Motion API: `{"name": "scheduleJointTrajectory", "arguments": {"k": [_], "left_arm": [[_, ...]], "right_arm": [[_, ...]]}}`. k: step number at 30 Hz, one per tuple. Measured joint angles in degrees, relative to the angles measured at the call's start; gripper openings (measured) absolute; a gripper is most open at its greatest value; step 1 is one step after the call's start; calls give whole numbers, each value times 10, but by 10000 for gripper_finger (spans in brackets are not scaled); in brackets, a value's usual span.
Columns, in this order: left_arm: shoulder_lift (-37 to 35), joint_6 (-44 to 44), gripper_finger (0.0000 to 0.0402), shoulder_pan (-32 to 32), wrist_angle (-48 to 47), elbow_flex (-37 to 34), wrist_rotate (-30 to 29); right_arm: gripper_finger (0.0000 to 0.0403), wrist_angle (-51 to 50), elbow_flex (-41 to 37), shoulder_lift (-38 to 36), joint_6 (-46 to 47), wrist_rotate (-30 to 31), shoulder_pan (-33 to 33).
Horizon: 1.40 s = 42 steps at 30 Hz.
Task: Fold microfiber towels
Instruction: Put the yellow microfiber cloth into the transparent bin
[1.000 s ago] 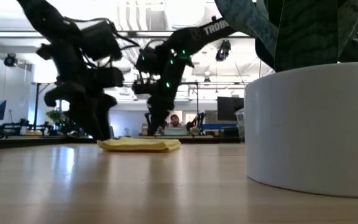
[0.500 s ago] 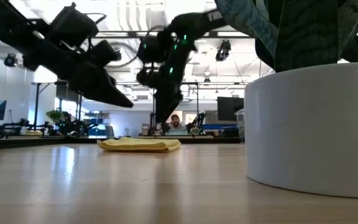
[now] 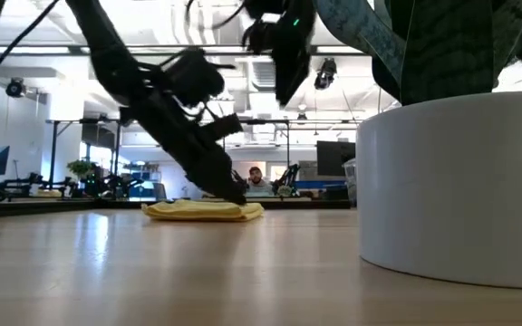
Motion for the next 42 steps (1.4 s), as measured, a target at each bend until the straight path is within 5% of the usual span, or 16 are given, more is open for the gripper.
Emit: {"name": "scheduleJointTrajectory", "arguments": {"k": [9,12,20,26,35,42], "left_arm": [[70,43,157,-17,-13,60,270],[56,42,157,-40,-45,59,308],[-93,26,157,-103,-166,51,303],[-247,-27,157,-127,-216,-22,238],[-433,-126,157,-127,-119,-186,131],[-513,-123,157,-126,-111,-218,108]], "right_arm": [[235,73,-180,-136,30,9,8],[235,118,-256,-163,74,9,16],[235,322,-425,-169,272,-52,57],[235,429,-484,-155,377,-56,67],[235,467,-440,-62,416,-69,72],[235,462,-372,40,409,-116,71]]}}
